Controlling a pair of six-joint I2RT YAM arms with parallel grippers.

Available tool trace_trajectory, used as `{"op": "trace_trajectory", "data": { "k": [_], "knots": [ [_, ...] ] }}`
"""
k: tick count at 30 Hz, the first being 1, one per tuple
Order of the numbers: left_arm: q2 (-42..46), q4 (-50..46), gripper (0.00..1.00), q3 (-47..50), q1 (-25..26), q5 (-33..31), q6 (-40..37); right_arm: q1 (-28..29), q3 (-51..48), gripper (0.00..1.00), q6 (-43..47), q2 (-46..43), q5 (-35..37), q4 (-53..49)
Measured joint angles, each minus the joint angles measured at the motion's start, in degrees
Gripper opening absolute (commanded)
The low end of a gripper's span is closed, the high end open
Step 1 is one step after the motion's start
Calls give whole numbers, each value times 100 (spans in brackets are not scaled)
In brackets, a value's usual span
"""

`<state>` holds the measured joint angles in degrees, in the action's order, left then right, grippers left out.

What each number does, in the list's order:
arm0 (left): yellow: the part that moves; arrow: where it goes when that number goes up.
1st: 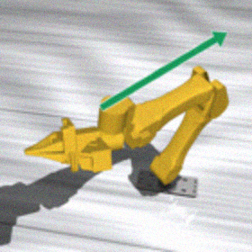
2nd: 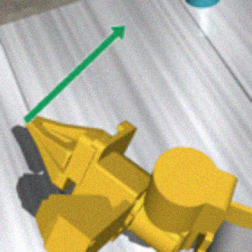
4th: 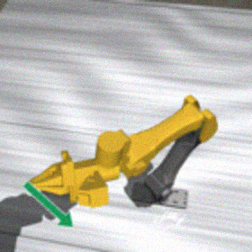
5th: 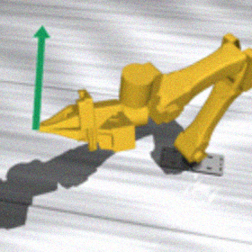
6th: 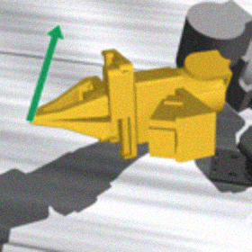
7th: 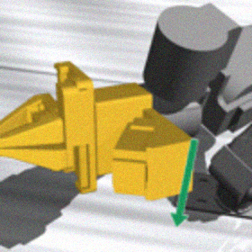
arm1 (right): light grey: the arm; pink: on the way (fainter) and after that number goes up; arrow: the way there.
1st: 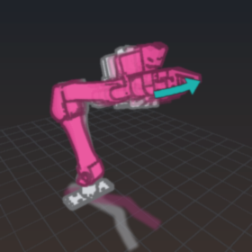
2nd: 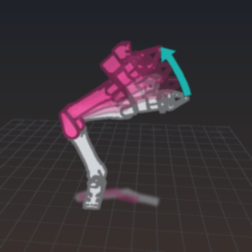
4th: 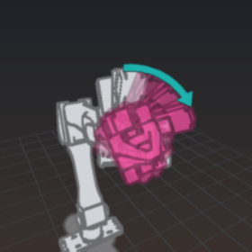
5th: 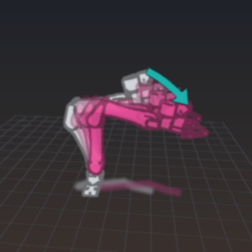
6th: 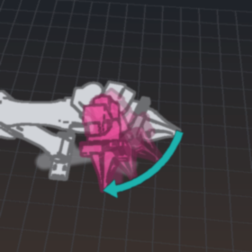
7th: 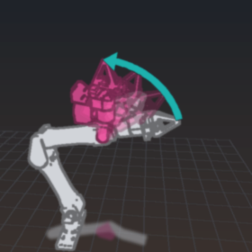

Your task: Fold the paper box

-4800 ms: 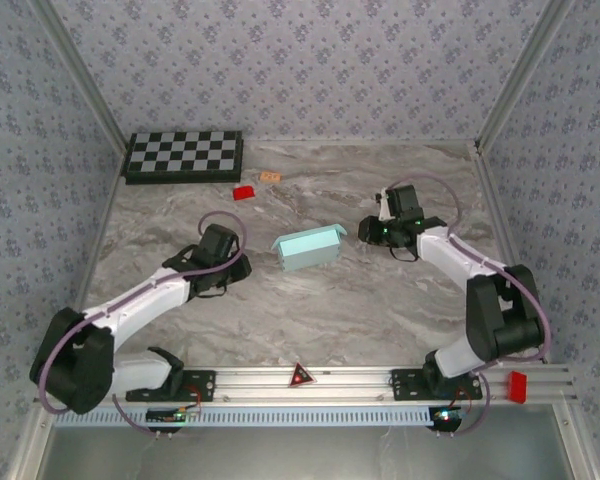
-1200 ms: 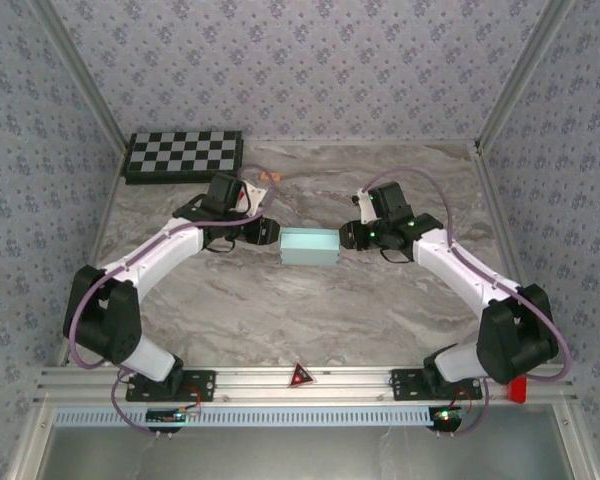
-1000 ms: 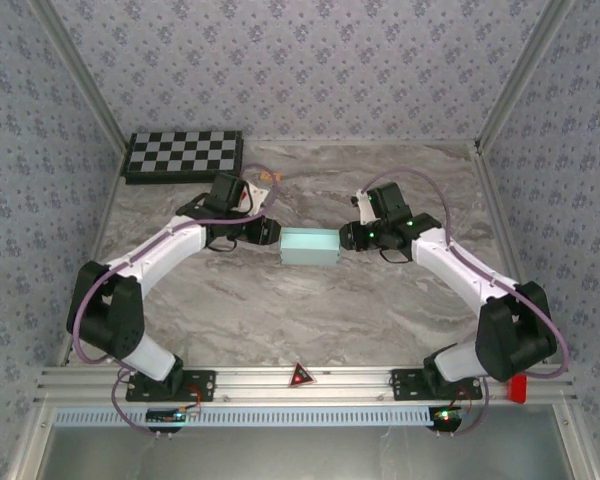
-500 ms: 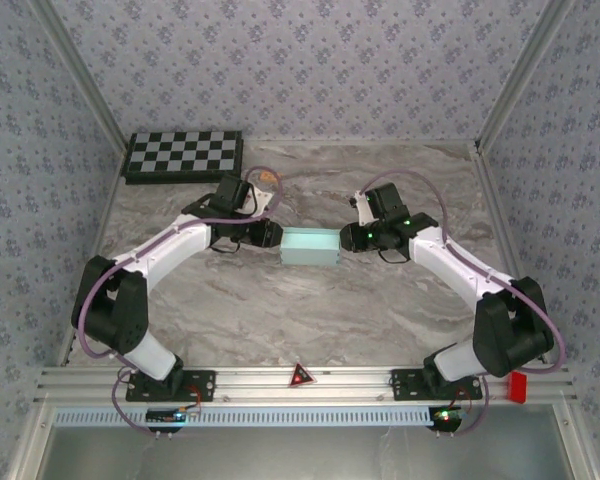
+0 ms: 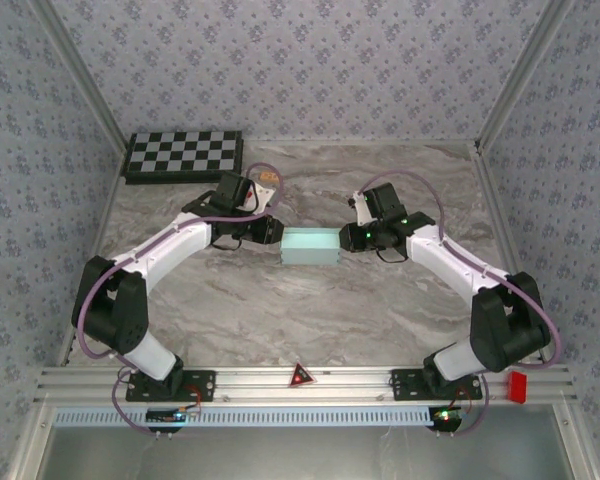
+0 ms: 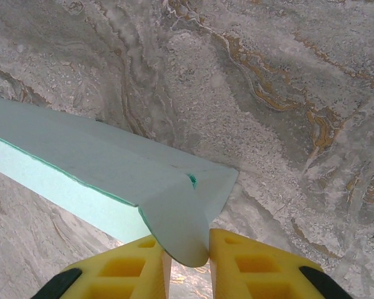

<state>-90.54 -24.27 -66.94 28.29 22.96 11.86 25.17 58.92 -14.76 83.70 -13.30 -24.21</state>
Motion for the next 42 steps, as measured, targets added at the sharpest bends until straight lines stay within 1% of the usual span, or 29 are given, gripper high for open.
{"op": "trace_trajectory", "data": {
  "k": [14, 17, 25, 30, 32, 34, 37, 42],
  "knots": [
    [0, 0, 30, 0, 0, -144, 127, 0, 50, 20, -66, 11, 0, 0],
    [0, 0, 33, 0, 0, -188, 153, 0, 52, 20, -74, 26, 0, 2],
    [-2, 0, 34, 0, 2, -284, 170, 0, 61, 20, -85, 55, 0, 26],
    [-68, 0, 26, 0, 48, -286, 210, 0, 72, 20, -85, 72, 0, 42],
    [-98, 0, 21, 0, 66, -282, 234, 0, 81, 19, -85, 74, -2, 39],
    [-105, 0, 18, 0, 72, -282, 269, 0, 98, 18, -85, 74, 0, 35],
    [-107, 13, 16, 0, 74, -278, 313, 11, 149, 16, -85, 101, 0, 35],
    [-107, 48, 15, 0, 87, -260, 393, 24, 249, 15, -83, 188, -2, -4]
  ]
}}
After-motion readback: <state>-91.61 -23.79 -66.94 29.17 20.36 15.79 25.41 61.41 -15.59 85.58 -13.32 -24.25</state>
